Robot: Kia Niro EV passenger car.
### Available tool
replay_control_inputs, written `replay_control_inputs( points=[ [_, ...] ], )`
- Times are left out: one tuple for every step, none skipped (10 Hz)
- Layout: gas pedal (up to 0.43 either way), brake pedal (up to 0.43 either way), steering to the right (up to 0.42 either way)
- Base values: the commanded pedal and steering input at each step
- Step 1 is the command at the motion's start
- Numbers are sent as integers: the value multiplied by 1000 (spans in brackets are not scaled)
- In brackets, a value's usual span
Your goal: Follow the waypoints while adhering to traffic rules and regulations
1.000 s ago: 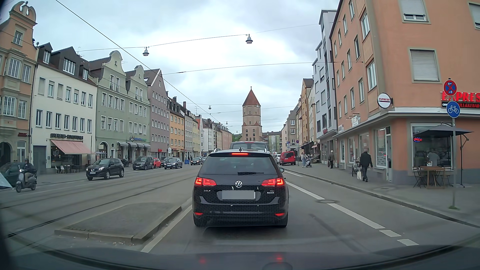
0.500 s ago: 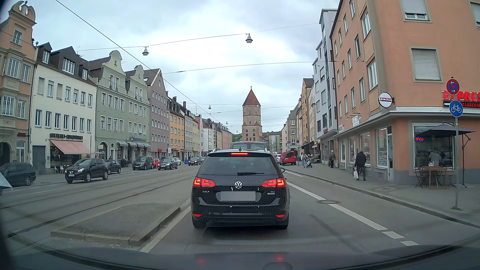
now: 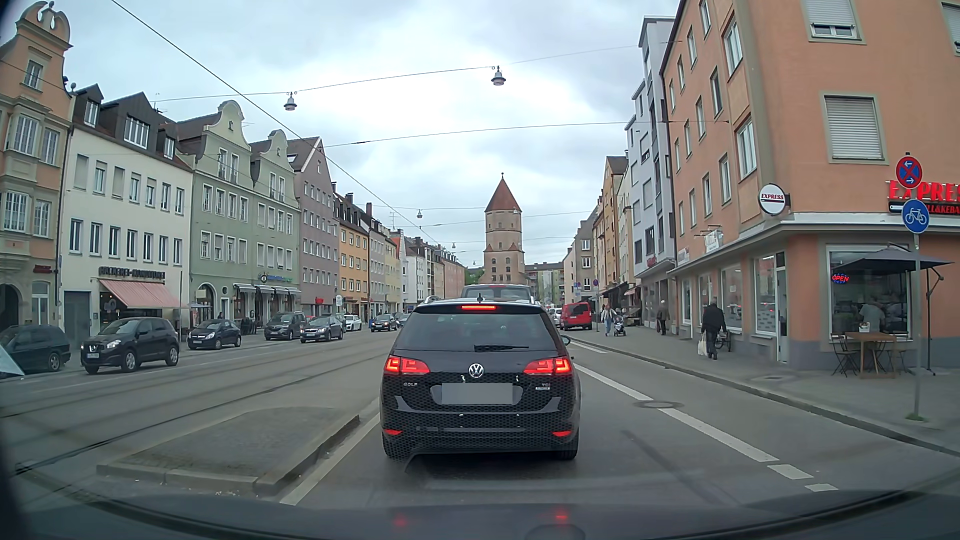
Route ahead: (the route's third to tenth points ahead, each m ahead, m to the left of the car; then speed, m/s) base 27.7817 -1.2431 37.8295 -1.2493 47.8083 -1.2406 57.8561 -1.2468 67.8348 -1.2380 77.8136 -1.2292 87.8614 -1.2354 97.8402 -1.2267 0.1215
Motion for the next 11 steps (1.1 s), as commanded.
replay_control_inputs(
  points=[
    [0, 128, -11],
    [0, 128, -11],
    [0, 128, -11],
    [0, 128, -11],
    [0, 128, -11],
    [0, 128, -11],
    [0, 128, -11],
    [0, 134, -11],
    [0, 134, -11],
    [0, 134, -11],
    [0, 134, -11]
  ],
)
